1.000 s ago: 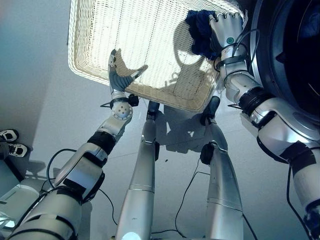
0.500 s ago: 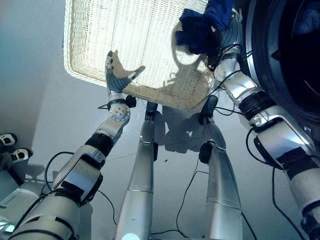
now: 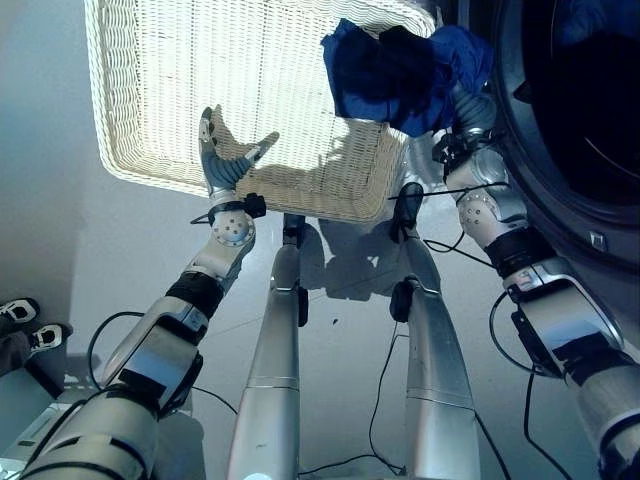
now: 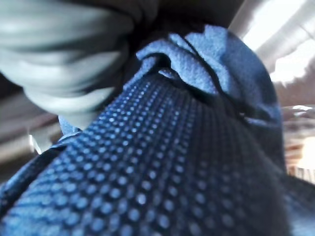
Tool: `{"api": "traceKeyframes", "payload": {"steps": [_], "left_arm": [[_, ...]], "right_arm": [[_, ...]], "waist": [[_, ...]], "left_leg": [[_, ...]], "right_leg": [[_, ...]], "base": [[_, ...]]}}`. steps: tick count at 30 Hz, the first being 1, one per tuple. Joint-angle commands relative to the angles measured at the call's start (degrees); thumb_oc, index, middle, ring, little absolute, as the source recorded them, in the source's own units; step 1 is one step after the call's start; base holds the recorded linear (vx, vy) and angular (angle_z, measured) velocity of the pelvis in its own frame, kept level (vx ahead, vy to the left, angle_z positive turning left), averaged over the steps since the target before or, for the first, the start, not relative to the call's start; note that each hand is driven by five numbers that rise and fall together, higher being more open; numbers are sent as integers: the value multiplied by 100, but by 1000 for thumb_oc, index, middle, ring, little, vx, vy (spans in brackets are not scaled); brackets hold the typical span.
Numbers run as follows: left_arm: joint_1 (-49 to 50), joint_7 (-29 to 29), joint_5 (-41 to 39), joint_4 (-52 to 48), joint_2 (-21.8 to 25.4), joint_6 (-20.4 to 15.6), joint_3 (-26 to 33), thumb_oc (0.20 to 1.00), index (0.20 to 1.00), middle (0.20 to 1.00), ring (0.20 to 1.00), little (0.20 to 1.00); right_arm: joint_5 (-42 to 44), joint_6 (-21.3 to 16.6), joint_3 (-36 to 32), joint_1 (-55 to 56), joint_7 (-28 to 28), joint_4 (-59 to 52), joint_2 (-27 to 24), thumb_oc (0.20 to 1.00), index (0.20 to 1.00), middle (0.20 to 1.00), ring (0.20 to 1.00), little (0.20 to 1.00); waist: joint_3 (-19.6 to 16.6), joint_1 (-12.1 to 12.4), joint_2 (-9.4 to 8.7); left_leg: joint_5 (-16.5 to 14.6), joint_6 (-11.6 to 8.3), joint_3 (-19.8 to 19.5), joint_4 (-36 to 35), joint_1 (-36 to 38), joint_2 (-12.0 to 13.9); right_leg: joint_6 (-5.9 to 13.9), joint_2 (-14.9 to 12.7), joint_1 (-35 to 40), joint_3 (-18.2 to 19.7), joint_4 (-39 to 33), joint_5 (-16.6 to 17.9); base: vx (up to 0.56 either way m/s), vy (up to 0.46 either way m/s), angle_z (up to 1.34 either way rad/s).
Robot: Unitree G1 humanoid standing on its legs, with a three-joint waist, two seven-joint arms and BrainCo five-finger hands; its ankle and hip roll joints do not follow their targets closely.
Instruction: Put the clothes into the washing machine.
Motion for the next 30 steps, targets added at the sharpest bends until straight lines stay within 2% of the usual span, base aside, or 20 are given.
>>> {"api": "traceKeyframes", "payload": {"steps": [1, 2, 4, 7, 12, 14, 18, 20, 21, 22, 23, 24, 26, 27, 28, 30], "left_arm": [[136, 7, -157, -184, 53, -244, 378, 1000, 1000, 1000, 1000, 1000], [184, -6, -169, -182, 90, -272, 409, 1000, 1000, 1000, 1000, 1000], [213, -22, -187, -170, 122, -311, 426, 1000, 1000, 1000, 1000, 1000], [274, -30, -218, -161, 154, -367, 447, 1000, 1000, 1000, 1000, 1000], [234, -144, -349, 8, 234, -450, 465, 1000, 1000, 1000, 1000, 1000], [232, -151, -355, 18, 237, -457, 463, 1000, 1000, 1000, 1000, 1000], [171, -217, -437, 153, 267, -519, 421, 1000, 1000, 1000, 1000, 1000], [118, -254, -475, 193, 281, -499, 387, 1000, 1000, 1000, 1000, 1000], [77, -255, -506, 197, 290, -477, 336, 1000, 1000, 1000, 1000, 1000], [70, -254, -514, 178, 301, -452, 309, 1000, 1000, 1000, 1000, 1000], [71, -260, -547, 148, 342, -429, 255, 1000, 1000, 1000, 1000, 1000], [207, -277, -607, 140, 400, -537, 185, 1000, 1000, 1000, 1000, 1000], [345, -259, -606, 120, 417, -646, 152, 1000, 1000, 1000, 1000, 1000], [630, -213, -589, 1, 470, -807, 132, 1000, 1000, 1000, 1000, 1000], [688, -206, -585, -46, 491, -816, 137, 1000, 1000, 1000, 1000, 1000], [936, -249, -631, -205, 629, -894, 172, 1000, 1000, 1000, 1000, 1000]], "right_arm": [[1509, -599, -174, 309, 914, -375, -309, 200, 200, 200, 200, 200], [1941, -629, -364, 407, 1239, -479, -296, 200, 200, 200, 200, 200], [2404, -740, -500, 505, 1521, -568, -273, 200, 200, 200, 200, 200], [2808, -825, -715, 624, 1698, -707, -247, 200, 200, 200, 200, 200], [3476, -748, -1000, 663, 1780, -430, -282, 200, 200, 200, 200, 200], [3497, -748, -1008, 660, 1783, -402, -290, 200, 200, 200, 200, 200], [3504, -649, -1070, 577, 1404, 225, -425, 200, 200, 200, 200, 200], [2872, -541, -1025, 510, 743, 501, -493, 200, 200, 200, 200, 200], [2495, -491, -952, 399, 208, 661, -574, 200, 200, 200, 200, 200], [2361, -465, -911, 302, -64, 742, -679, 200, 200, 200, 200, 200], [2174, -523, -844, 69, -578, 922, -911, 200, 200, 200, 200, 200], [1747, -759, -825, -385, -1221, 1283, -1359, 200, 200, 200, 200, 200], [1521, -1001, -787, -587, -1566, 1455, -1570, 200, 200, 200, 200, 200], [1147, -1395, -645, -958, -2278, 1611, -1936, 200, 200, 200, 200, 200], [1070, -1522, -611, -1024, -2438, 1622, -2016, 200, 200, 200, 200, 200], [516, -1687, -523, -1193, -3217, 1389, -2391, 200, 200, 200, 200, 200]], "waist": [[-78, -188, 395], [-78, -211, 382], [-78, -232, 365], [-78, -266, 353], [-78, -301, 339], [-78, -301, 339], [-78, -304, 349], [-78, -301, 357], [-78, -290, 370], [-78, -284, 376], [-78, -270, 390], [-78, -236, 405], [-78, -212, 400], [-78, -171, 365], [-78, -164, 353], [-78, -182, 280]], "left_leg": [[248, 553, 446, -365, 107, -503], [239, 550, 446, -376, 123, -484], [234, 546, 448, -395, 144, -473], [229, 536, 465, -421, 178, -448], [206, 523, 477, -440, 245, -410], [207, 522, 477, -442, 248, -409], [210, 505, 488, -469, 294, -388], [215, 494, 500, -465, 306, -380], [217, 494, 489, -458, 305, -384], [211, 491, 482, -435, 304, -387], [192, 486, 463, -392, 298, -386], [132, 482, 436, -321, 279, -368], [99, 486, 419, -292, 271, -365], [70, 499, 373, -309, 275, -369], [67, 503, 362, -317, 274, -371], [61, 519, 347, -319, 291, -370]], "right_leg": [[432, 610, 247, -520, 109, -166], [440, 615, 263, -514, 111, -176], [449, 621, 283, -505, 100, -178], [463, 631, 322, -488, 80, -178], [478, 631, 404, -472, 57, -194], [478, 630, 408, -471, 54, -194], [485, 614, 473, -480, 7, -171], [481, 614, 488, -483, 2, -161], [467, 628, 486, -470, -9, -149], [465, 631, 484, -459, -9, -143], [463, 637, 485, -439, -10, -136], [466, 620, 489, -446, 23, -160], [470, 613, 497, -454, 34, -170], [476, 626, 528, -478, 10, -157], [477, 632, 533, -485, 4, -153], [478, 675, 577, -501, -28, -118]], "base": [[0, 0, 0], [-10, -5, -3], [-9, -4, -4], [-9, -1, -6], [-5, 0, -4], [-5, -5, -4], [-8, -13, -5], [0, 0, 0], [0, 0, 0], [0, 0, 0], [0, 0, 0], [0, 0, 0], [0, 0, 0], [-10, -37, -3], [-16, -50, -2], [-8, -18, 0]]}}
